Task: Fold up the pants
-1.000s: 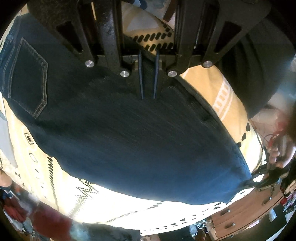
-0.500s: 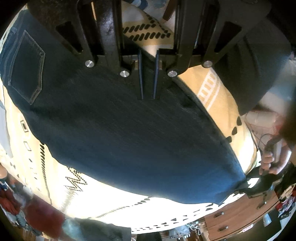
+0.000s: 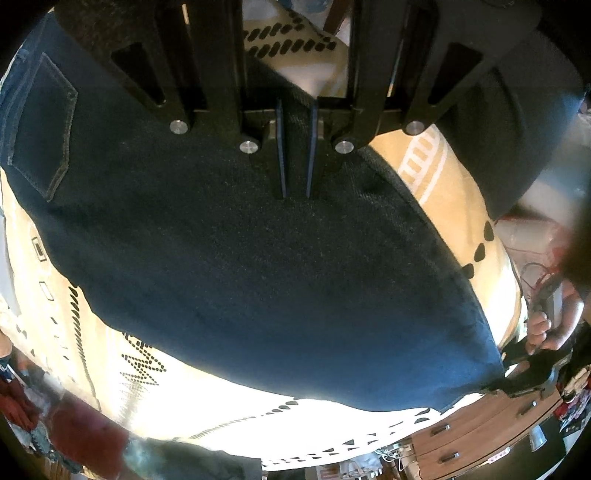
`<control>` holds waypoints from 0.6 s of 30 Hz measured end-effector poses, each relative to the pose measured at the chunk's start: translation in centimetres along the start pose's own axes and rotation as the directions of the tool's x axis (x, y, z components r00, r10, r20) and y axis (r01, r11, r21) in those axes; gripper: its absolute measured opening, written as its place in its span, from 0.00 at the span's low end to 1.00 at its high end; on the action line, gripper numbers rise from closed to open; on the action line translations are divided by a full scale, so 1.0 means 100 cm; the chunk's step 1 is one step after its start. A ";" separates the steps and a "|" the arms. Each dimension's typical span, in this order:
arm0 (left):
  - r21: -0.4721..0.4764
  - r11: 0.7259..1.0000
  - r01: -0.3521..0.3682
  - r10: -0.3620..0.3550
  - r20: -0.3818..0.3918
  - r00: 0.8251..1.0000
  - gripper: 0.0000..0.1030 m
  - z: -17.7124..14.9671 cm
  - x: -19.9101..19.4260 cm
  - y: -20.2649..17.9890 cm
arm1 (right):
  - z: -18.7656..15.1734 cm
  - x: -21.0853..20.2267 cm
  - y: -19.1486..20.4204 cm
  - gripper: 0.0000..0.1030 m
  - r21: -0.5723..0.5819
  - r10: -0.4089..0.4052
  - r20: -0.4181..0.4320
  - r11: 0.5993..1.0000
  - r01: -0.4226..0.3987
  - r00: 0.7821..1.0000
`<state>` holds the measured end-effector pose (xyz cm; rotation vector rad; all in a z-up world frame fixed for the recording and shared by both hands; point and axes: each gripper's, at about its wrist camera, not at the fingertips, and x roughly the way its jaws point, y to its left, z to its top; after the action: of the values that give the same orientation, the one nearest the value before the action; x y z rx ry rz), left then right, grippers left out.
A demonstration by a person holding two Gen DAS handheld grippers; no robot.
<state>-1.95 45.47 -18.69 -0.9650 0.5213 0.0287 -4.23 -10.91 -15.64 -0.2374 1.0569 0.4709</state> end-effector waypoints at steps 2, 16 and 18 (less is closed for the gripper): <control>0.006 1.000 -0.016 0.016 -0.018 1.000 0.20 -0.002 0.005 0.003 | 0.000 0.000 0.000 0.10 -0.006 0.000 0.000 1.000 0.000 1.000; 0.094 0.992 -0.078 0.079 -0.005 0.997 0.07 0.004 0.023 0.001 | 0.001 -0.005 0.001 0.10 0.007 -0.003 0.009 1.000 0.003 1.000; 0.209 0.977 -0.050 0.048 0.014 0.999 0.06 0.000 0.014 -0.035 | 0.002 -0.012 -0.003 0.10 0.029 0.002 0.027 1.000 -0.003 1.000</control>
<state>0.21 43.17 -16.57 -0.7453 0.5293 0.0216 -4.46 -11.38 -14.54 -0.2033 1.0370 0.4594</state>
